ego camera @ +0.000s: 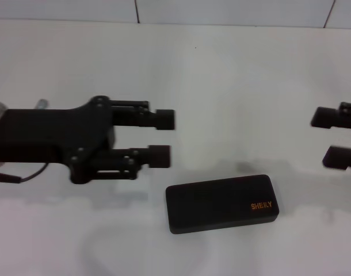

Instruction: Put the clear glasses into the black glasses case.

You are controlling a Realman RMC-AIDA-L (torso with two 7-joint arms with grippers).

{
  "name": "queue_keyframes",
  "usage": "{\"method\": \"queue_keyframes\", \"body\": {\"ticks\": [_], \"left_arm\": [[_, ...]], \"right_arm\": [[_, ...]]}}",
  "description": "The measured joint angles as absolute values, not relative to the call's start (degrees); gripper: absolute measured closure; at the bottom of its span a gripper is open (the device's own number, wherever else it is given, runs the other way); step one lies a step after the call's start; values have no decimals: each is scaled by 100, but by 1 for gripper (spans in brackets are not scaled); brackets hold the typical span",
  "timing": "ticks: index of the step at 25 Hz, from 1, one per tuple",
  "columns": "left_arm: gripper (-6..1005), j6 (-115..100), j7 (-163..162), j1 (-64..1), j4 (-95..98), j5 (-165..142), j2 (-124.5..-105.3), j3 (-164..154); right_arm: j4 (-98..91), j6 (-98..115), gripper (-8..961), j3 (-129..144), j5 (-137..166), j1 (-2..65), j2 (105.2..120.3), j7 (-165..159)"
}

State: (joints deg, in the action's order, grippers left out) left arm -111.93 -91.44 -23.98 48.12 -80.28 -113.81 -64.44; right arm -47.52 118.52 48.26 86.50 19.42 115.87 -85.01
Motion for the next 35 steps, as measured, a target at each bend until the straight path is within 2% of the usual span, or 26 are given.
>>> {"method": "queue_keyframes", "body": {"ticks": [4,10,12,35], "left_arm": [[424,-11309,-9116,-2302,4764,-8025,-11272,-6389],[342,-11316,-8989,-2218,4677,-8056,-11243,-6381],[312,-11320,-8960,-2187,4653,-8060,-11234,-6380],[308,-11400,-8756,-1915,4578,-8069,-11191,-6372]], "right_arm": [[-4715,11757,392,5261,8538,2000,11593,-8463],[-4483,11612,159,5608,8523,2248,11600,-8424],[-4434,11551,157,5707,8521,2320,11601,-8420],[-4368,11190,156,6439,8153,2476,11619,-8350]]}}
